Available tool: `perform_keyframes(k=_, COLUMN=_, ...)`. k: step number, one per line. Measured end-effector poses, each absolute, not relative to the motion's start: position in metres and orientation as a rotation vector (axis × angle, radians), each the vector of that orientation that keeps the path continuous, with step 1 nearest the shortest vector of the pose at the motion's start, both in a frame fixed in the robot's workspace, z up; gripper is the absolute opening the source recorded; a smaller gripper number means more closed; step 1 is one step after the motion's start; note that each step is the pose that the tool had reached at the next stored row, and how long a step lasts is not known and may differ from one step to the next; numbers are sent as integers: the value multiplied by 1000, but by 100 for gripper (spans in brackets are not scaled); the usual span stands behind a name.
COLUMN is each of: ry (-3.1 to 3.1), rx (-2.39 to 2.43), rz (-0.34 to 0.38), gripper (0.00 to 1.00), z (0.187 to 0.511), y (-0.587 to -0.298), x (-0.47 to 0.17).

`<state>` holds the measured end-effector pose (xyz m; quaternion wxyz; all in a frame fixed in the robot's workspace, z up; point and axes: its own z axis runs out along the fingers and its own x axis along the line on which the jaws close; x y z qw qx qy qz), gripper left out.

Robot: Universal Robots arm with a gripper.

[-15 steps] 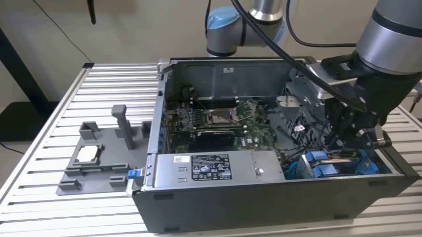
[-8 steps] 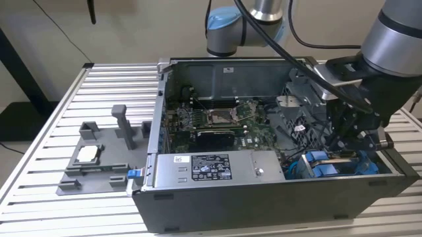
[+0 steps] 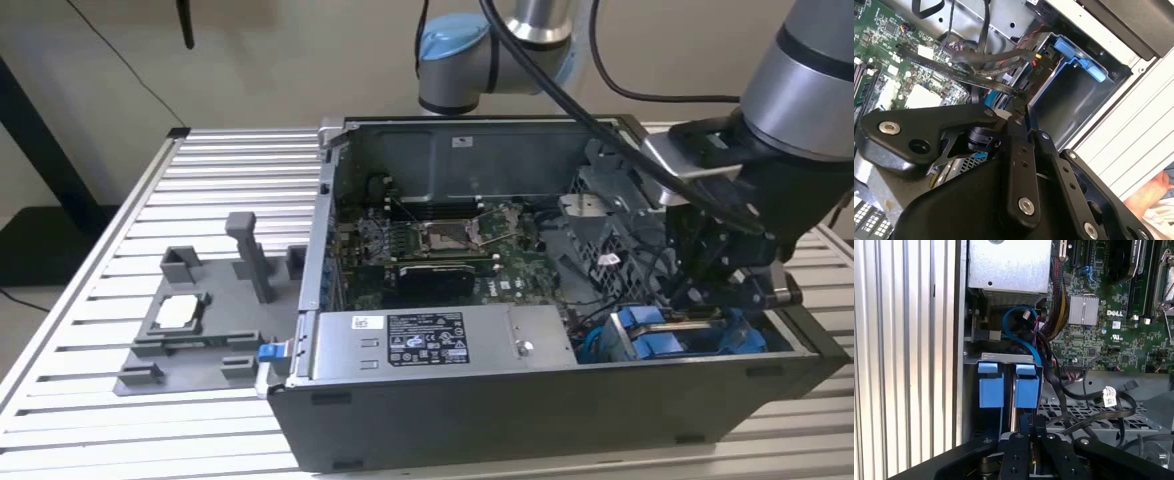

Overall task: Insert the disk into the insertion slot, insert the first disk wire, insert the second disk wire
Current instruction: 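Insert the second disk wire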

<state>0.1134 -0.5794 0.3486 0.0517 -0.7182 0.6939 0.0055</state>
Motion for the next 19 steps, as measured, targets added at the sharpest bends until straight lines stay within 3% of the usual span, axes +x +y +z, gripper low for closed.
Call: perform_keyframes(k=19, ry=2164, rx=-2128, rz=34, gripper=15, z=343, y=-579, x=119)
